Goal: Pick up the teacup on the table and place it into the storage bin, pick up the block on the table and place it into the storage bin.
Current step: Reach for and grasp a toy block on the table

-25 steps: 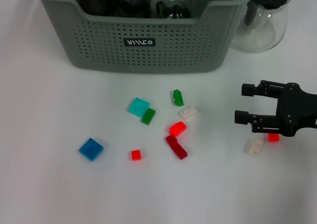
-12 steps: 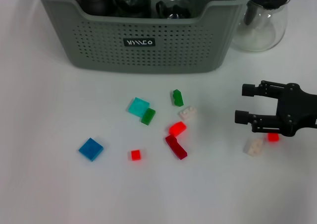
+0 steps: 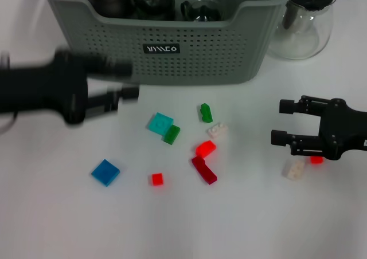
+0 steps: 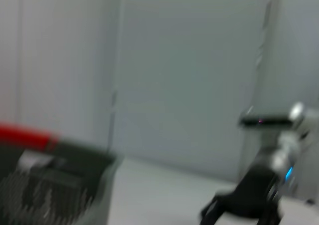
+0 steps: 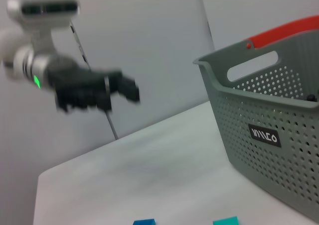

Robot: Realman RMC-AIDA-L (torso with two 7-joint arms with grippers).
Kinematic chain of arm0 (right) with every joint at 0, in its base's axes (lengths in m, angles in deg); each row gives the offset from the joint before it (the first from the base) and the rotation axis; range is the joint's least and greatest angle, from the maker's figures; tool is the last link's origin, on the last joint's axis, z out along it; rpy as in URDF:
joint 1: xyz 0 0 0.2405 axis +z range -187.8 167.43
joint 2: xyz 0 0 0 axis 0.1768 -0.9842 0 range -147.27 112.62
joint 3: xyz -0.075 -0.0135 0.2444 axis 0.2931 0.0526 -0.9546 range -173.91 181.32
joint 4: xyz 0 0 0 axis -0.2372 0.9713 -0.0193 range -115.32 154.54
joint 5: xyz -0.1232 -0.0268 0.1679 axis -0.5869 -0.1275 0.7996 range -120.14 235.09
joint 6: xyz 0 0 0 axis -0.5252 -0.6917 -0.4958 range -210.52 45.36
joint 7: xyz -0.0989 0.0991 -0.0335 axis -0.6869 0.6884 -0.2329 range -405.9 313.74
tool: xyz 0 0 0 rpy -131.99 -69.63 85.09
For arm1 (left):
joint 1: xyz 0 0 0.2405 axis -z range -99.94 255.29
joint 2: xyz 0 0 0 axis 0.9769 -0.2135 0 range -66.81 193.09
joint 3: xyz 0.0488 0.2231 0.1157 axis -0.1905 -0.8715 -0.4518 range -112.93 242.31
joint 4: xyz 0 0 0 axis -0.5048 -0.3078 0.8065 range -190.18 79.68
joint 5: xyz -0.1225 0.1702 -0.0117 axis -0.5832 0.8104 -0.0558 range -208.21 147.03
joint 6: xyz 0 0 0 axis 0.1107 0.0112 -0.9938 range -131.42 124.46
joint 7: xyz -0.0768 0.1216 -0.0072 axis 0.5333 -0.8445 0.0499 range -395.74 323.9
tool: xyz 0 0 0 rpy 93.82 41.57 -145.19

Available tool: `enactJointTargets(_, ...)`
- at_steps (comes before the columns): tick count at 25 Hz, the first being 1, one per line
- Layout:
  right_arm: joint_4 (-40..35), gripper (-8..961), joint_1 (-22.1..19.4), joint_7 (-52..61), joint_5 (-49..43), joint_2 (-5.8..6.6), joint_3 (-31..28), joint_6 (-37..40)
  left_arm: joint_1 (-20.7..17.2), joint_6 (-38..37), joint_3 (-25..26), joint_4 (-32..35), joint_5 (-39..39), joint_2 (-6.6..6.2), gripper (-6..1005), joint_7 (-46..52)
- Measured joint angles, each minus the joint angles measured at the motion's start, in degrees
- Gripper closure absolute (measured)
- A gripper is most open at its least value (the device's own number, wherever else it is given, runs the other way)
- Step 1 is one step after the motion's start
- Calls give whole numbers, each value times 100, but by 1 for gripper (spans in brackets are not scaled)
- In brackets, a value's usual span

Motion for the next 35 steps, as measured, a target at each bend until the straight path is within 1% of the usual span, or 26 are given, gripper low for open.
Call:
enactJointTargets(2, 23, 119, 10, 2, -30, 0, -12, -13, -79, 158, 298, -527, 190, -5, 576, -538)
enactJointTargets(4, 29, 119, 10, 1, -44, 0, -13, -22, -119, 262, 761, -1121, 536, -27, 565, -1198)
enactJointTargets(7, 30, 119, 11, 1, -70, -9, -13, -29, -203, 344, 1220, -1714, 1077, -34, 550, -2269)
enactJointTargets(9, 30, 119, 13, 1, -70, -11, -14, -29, -327, 465, 1310, -2080, 1242, -4, 325, -2929)
enactJointTargets(11, 30, 120, 20, 3, -71, -19, -13, -30, -432, 623, 1449, -2462, 1277, 6, 316, -3456)
enactJointTargets(14, 30, 121, 29, 14, -71, -30, -13, -30, -616, 824, 1793, -2934, 1291, 8, 303, -4073)
enactJointTargets(19, 30, 121, 41, 38, -70, -33, -13, -29, -914, 1169, 2359, -3519, 1412, 11, 280, -4749)
enactJointTargets(23, 30, 120, 76, 51, -69, -40, -11, -29, -1110, 1481, 2803, -3983, 1745, 13, 276, -5360)
enactJointTargets(26, 30, 120, 110, 82, -69, -42, -1, -29, -1176, 1633, 2970, -4195, 1884, 15, 277, -5554)
enactJointTargets(31, 30, 119, 156, 130, -71, -39, 22, -34, -1244, 1765, 3118, -4305, 1917, 15, 278, -5592)
enactJointTargets(35, 30, 119, 163, 132, -78, -34, 25, -39, -1267, 2027, 3299, -4448, 1922, 15, 278, -5756)
